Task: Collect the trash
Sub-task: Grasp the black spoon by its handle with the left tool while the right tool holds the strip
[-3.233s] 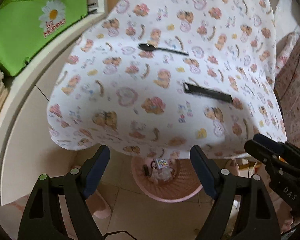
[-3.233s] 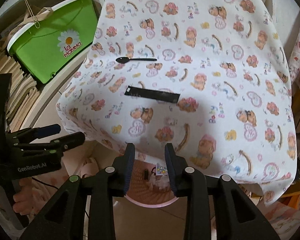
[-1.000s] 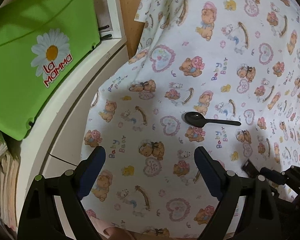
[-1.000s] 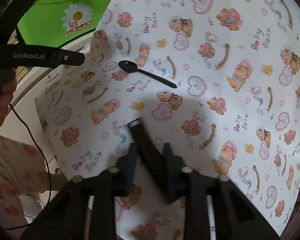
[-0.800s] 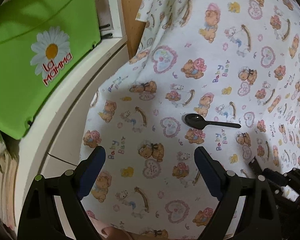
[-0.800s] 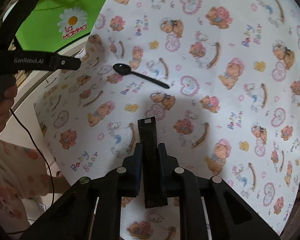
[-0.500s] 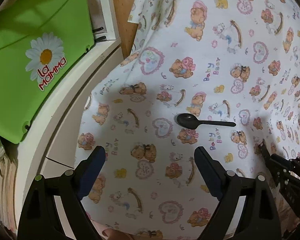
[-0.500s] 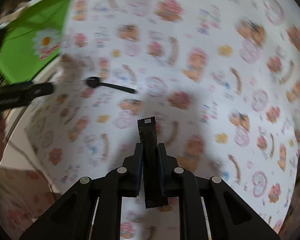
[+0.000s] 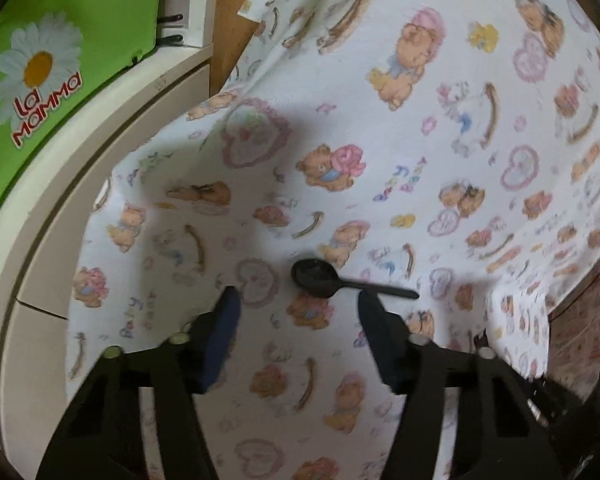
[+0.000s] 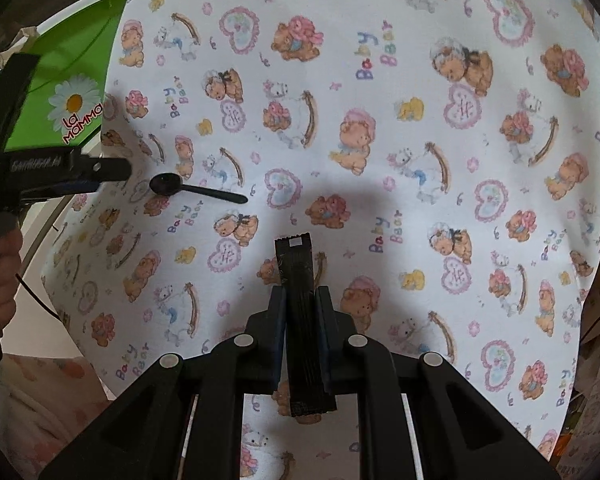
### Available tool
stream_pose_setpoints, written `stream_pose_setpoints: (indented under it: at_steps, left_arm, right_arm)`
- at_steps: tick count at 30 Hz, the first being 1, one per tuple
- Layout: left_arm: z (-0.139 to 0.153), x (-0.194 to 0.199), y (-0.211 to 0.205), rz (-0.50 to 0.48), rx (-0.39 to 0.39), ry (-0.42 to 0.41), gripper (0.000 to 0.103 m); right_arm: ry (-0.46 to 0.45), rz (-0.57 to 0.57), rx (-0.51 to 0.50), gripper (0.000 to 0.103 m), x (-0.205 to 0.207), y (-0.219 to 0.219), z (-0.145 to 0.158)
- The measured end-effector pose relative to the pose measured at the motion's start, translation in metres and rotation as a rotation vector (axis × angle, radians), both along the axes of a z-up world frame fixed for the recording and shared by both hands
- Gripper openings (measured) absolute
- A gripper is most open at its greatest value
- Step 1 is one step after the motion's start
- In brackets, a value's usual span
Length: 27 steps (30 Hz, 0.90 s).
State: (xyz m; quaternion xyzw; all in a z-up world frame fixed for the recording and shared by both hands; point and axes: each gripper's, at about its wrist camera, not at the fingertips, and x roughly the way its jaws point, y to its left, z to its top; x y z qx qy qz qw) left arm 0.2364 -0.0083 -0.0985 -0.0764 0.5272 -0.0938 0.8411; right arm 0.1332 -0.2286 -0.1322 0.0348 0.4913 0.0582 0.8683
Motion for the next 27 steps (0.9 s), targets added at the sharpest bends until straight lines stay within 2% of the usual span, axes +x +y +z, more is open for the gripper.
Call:
stream_pose_setpoints:
  at_steps: [4, 9, 14, 16, 19, 24, 27]
  left_arm:
    - [-0.011, 0.015, -0.005, 0.029, 0.054, 0.017, 0.035]
    - [-0.023, 0.026, -0.007, 0.045, 0.032, 0.036, 0.023]
    - [-0.032, 0.034, -0.010, 0.056, 0.035, 0.046, 0.021]
    - [-0.034, 0.036, -0.011, 0.053, 0.022, 0.050, 0.017]
    - [-0.041, 0.037, -0.011, 0.063, 0.032, 0.058, 0.005]
    - [-0.030, 0.031, -0.006, 0.102, 0.039, 0.021, 0.003]
    - [-0.017, 0.024, -0.001, 0.086, 0.014, -0.013, 0.002]
  right_arm:
    - [-0.003, 0.000, 0.014, 0.015, 0.000, -0.002, 0.002]
    - [-0.002, 0.006, 0.022, 0.015, -0.003, -0.008, 0.005]
    - [-0.010, 0.002, 0.022, 0.015, -0.007, -0.014, 0.009]
    - [-0.012, 0.000, 0.023, 0.015, -0.008, -0.016, 0.010]
    - [-0.011, 0.000, 0.027, 0.015, -0.010, -0.019, 0.010]
    - [-0.013, -0.006, 0.021, 0.015, -0.014, -0.023, 0.011]
    - [-0.019, -0.010, 0.020, 0.015, -0.015, -0.024, 0.012]
